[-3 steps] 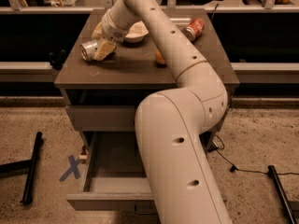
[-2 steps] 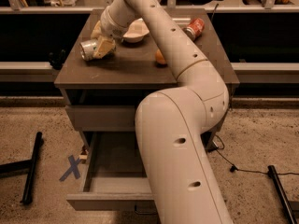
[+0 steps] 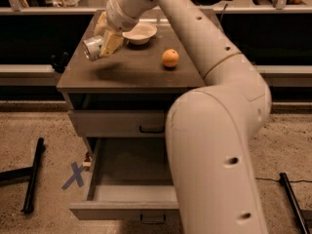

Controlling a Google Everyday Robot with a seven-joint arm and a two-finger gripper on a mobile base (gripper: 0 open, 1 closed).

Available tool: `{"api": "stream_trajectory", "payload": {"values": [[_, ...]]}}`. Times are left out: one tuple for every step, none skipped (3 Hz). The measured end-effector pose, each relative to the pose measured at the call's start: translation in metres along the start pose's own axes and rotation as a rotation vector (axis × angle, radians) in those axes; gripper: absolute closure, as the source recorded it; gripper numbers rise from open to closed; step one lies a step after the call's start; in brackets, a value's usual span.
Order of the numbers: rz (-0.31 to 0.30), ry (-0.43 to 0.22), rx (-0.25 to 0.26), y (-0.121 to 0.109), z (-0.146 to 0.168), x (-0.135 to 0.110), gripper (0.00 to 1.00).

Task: Place 7up can into middle drawer

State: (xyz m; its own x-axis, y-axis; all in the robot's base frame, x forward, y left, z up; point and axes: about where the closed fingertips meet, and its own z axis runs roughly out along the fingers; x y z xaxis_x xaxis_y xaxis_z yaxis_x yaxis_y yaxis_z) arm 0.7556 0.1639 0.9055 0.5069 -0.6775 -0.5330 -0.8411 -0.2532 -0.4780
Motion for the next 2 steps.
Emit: {"api": "stream_trajectory", "payload": {"values": [[0.010, -0.019, -0.011, 0.031, -0.024, -0.007, 1.00], [0.040, -0.052, -0.056, 0.074, -0.039, 0.000, 1.00]]}}
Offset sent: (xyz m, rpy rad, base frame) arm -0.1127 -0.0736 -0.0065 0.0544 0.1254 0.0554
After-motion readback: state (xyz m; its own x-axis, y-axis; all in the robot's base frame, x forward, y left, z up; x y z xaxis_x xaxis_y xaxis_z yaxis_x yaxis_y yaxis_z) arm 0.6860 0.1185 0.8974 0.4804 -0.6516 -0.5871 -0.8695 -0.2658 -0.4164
